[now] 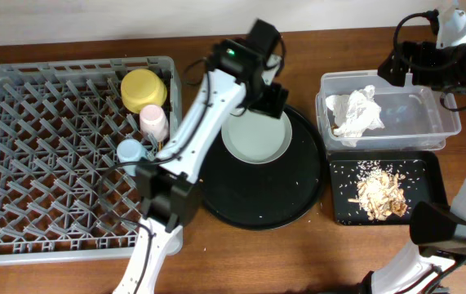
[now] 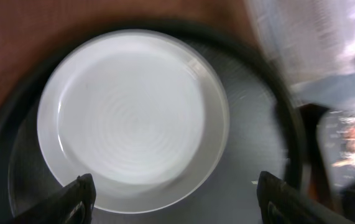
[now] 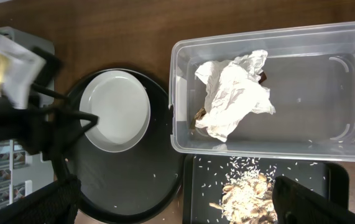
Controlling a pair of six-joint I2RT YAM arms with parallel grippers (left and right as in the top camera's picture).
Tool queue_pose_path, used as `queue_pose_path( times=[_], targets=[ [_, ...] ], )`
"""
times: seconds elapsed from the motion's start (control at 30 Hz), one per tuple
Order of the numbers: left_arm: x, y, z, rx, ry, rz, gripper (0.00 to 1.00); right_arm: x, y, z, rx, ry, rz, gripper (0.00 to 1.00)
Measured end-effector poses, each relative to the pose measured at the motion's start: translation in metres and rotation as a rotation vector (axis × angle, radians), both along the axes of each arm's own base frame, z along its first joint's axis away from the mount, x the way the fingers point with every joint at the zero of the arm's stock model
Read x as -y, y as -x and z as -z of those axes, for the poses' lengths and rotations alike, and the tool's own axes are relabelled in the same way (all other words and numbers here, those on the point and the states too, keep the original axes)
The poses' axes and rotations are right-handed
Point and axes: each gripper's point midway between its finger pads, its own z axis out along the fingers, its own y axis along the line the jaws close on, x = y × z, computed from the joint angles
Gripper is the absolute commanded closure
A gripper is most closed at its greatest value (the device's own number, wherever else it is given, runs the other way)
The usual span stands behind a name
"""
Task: Sort waste into correct bins and load items into the dishwasher rack
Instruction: 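Reach the left gripper to the white plate and grip its edge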
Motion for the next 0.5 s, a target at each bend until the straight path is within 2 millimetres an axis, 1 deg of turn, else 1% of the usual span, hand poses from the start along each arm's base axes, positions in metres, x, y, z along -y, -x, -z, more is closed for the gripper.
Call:
queue_pose_path(
  times=[0.07, 0.13, 0.23, 0.3, 0.43, 0.5],
  targets=[
    [-0.006, 0.002, 0.014, -0.02, -0.053, -0.014, 0.19, 0.0, 0.0, 0.0, 0.0, 0.0, -0.001, 0.02],
    [-0.017, 0.001, 0.023, -0.034, -0.106, -0.04, 0.19, 0.0, 0.0, 0.0, 0.0, 0.0, 0.0, 0.01],
    [-0.035, -0.007, 0.027, -0.033, -0.143, -0.083, 0.19, 0.0, 0.0, 0.0, 0.0, 0.0, -0.001, 0.01],
    [-0.048, -0.01, 0.031, -0.044, -0.166, -0.106, 0.22, 0.0, 0.0, 0.0, 0.0, 0.0, 0.0, 0.01],
    [-0.072, -0.008, 0.046, -0.105, -0.21, -0.139, 0.23, 0.0, 0.0, 0.0, 0.0, 0.0, 0.0, 0.01],
    [-0.072, -0.005, 0.049, -0.123, -0.209, -0.132, 0.24, 0.0, 0.0, 0.0, 0.0, 0.0, 0.0, 0.02]
  ],
)
